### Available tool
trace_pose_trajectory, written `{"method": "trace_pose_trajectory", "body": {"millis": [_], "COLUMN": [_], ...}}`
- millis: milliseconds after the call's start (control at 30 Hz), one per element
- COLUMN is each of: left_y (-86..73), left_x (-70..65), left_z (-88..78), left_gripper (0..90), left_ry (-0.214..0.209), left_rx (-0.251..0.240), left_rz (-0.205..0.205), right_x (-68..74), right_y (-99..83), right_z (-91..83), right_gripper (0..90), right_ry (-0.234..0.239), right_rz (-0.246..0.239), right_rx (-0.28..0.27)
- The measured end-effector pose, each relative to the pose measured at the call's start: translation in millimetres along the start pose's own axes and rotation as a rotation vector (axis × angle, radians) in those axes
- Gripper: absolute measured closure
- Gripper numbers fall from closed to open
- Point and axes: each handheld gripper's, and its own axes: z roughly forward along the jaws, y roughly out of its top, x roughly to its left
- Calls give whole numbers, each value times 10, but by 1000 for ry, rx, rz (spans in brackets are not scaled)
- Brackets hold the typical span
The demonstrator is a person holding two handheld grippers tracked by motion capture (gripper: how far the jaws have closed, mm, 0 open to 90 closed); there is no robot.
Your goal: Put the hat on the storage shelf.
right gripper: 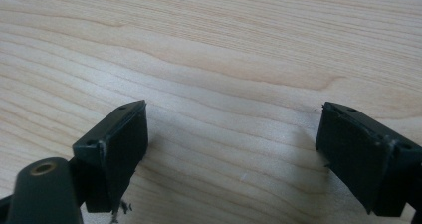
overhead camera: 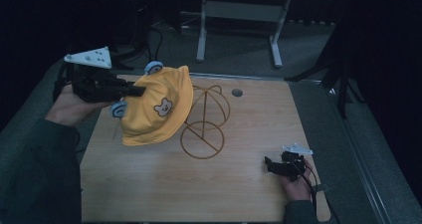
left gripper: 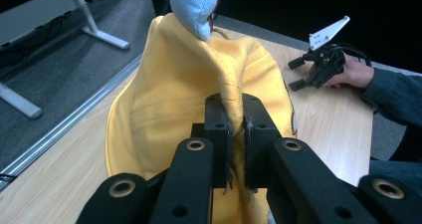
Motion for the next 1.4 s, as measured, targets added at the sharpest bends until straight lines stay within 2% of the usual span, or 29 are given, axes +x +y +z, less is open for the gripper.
{"method": "trace_pose_trajectory", "body": {"millis": [300,633,833,1100,1400], "left_y": [128,248,345,452,587], "left_x": [5,49,70,86,37], "left_z": [101,327,530,728,1016], "left_gripper": [842,840,837,831,814], "left_ry": [-14,-20,-8,7,27], "left_rx": [1,-10,18,29,78], "left_rz": [15,-2,1,-10,4], "right_x": [0,0,0,0,0], "right_y": [0,0,0,0,0], "right_z": [0,0,0,0,0], "right_gripper": [130,129,130,129,130], "right_ry": [0,0,0,0,0], "right_rz": [0,0,1,0,0], "right_rx": [0,0,0,0,0]}}
